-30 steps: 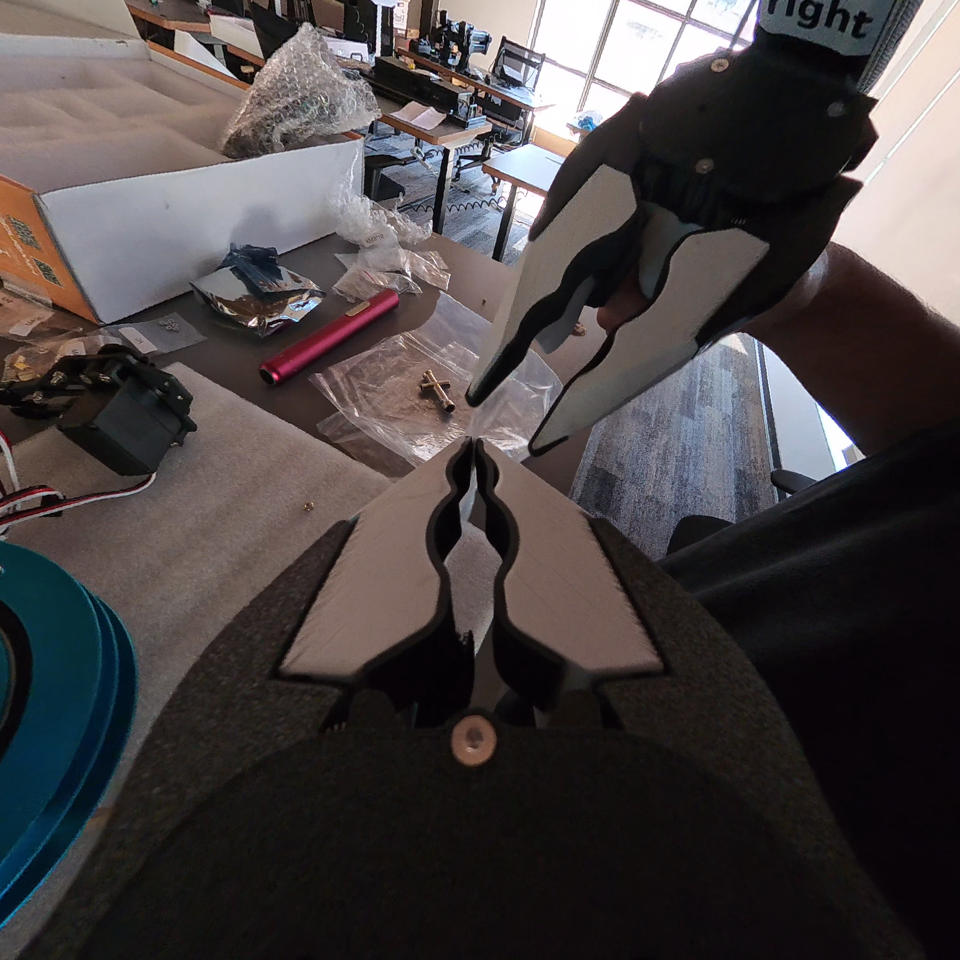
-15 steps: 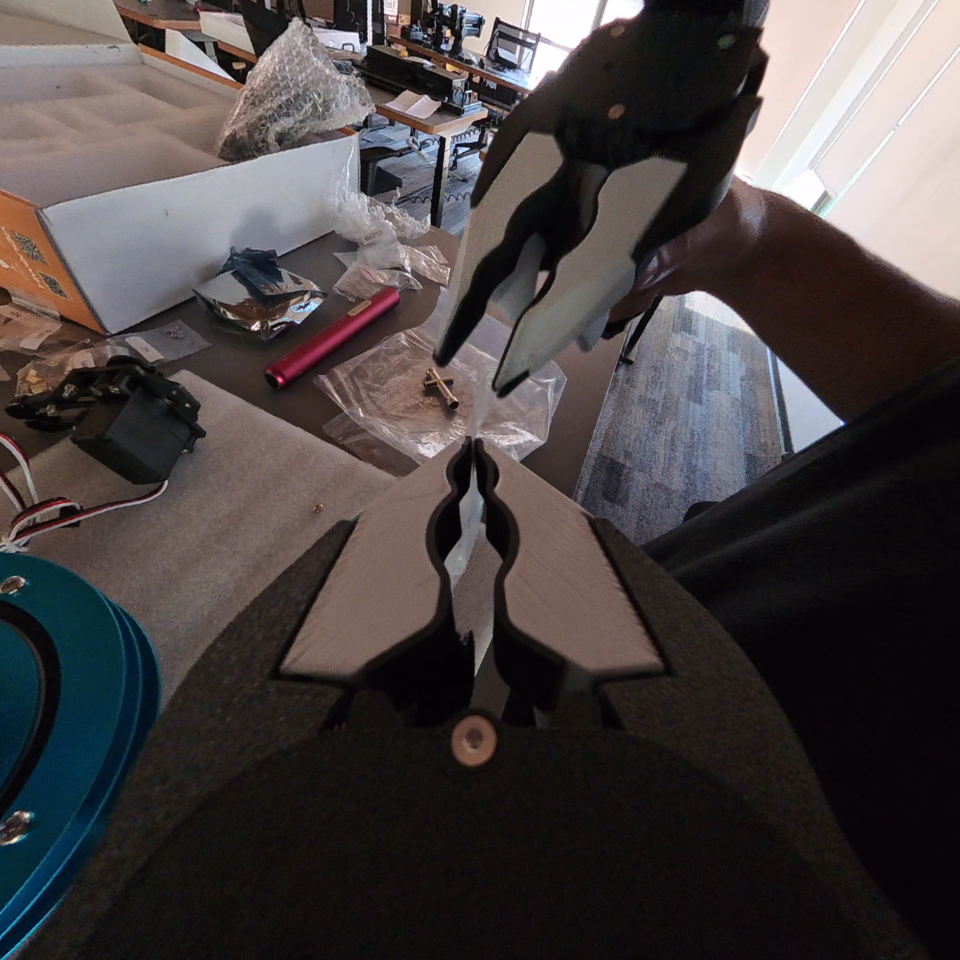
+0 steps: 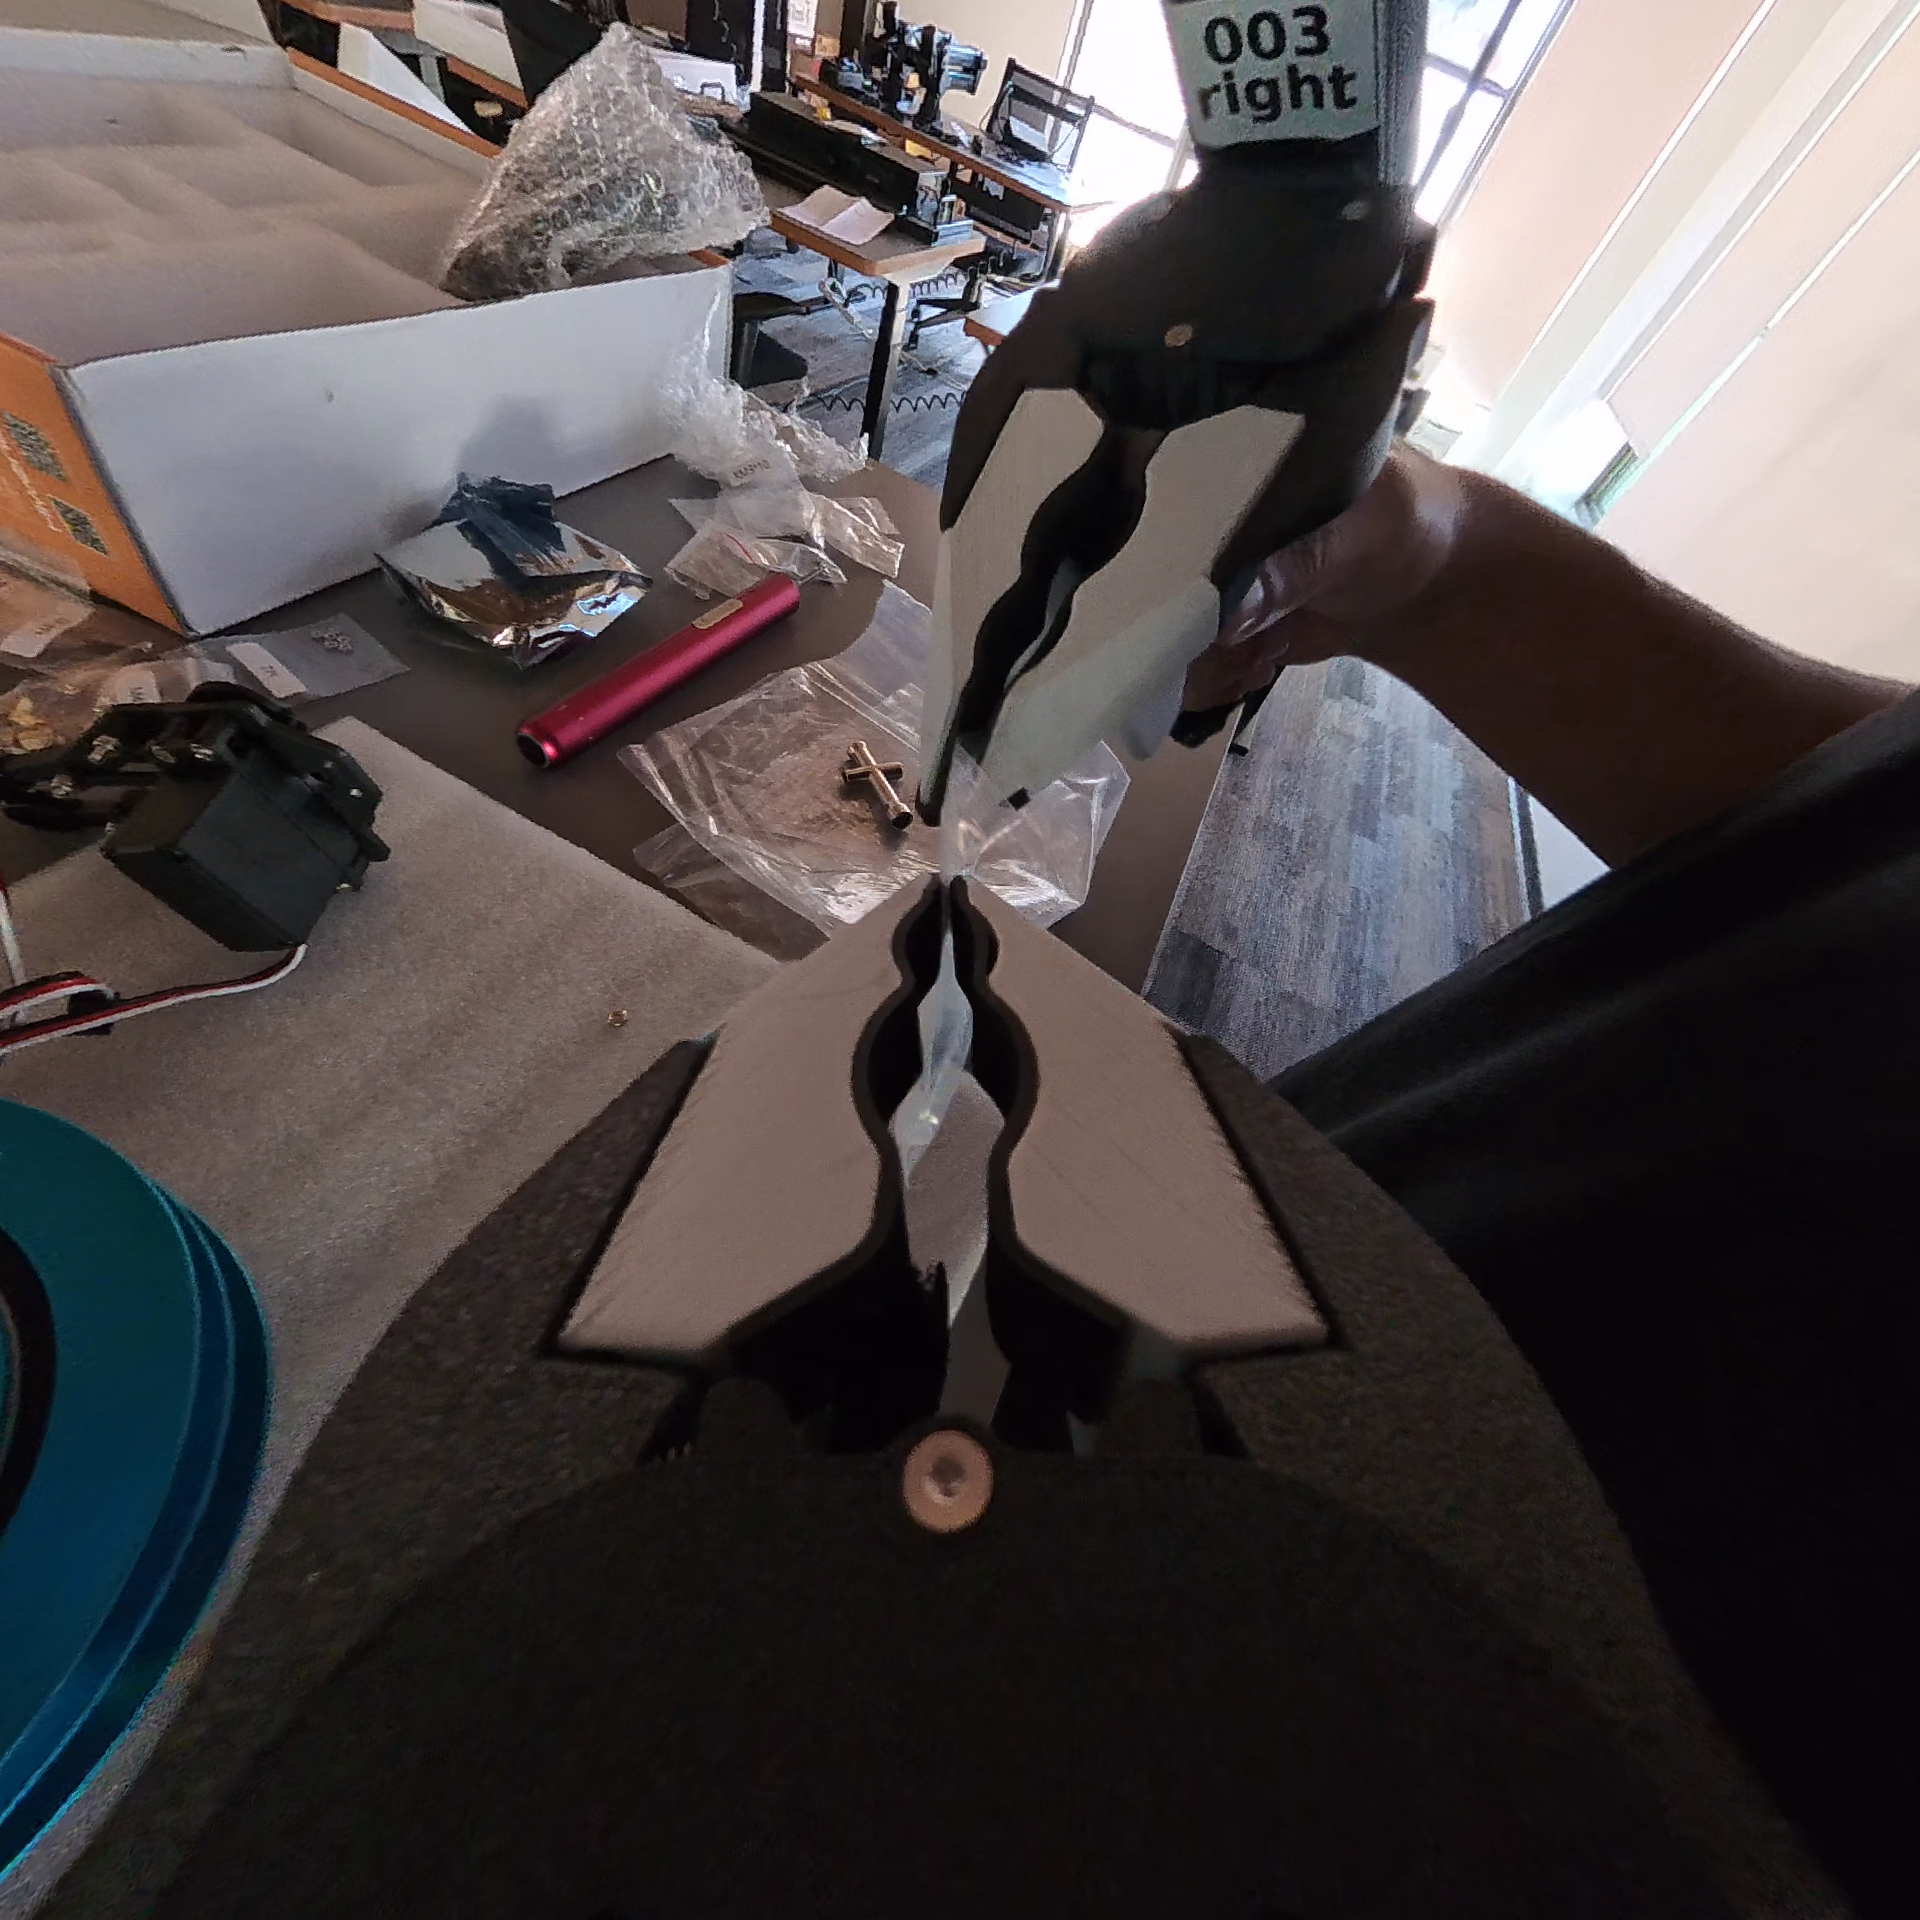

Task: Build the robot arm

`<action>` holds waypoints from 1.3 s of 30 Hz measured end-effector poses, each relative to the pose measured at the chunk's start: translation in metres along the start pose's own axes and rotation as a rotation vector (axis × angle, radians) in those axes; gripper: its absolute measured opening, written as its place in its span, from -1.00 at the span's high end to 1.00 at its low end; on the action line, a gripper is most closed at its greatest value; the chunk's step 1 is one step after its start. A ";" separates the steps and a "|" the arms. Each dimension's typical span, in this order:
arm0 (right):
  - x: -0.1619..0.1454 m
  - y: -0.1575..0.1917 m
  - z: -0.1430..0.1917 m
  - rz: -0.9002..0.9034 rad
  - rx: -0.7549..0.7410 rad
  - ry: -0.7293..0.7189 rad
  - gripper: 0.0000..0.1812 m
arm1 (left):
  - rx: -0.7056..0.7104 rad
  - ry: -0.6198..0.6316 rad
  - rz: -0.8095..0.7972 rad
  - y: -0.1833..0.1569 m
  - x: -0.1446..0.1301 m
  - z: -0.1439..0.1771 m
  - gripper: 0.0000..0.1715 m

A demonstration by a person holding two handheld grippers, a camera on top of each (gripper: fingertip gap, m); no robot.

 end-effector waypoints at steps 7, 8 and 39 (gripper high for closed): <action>-0.003 -0.003 0.004 -0.055 0.145 -0.029 0.90 | 0.023 0.018 -0.024 -0.003 -0.003 -0.003 1.00; -0.003 -0.003 0.004 -0.063 0.183 -0.031 0.90 | 0.028 0.023 -0.032 -0.003 -0.003 -0.003 1.00; 0.002 -0.018 0.009 -0.062 0.132 0.000 0.71 | 0.000 0.019 -0.033 -0.003 -0.004 0.003 1.00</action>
Point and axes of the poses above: each gripper's, where its closed fingertips meet, z back along the fingers, x out of its top, y = z × x across the jaws, the point moved 10 cm from there along z, back along the fingers, and after that the axes turned 6 degrees about y, right-handed, at the moved point
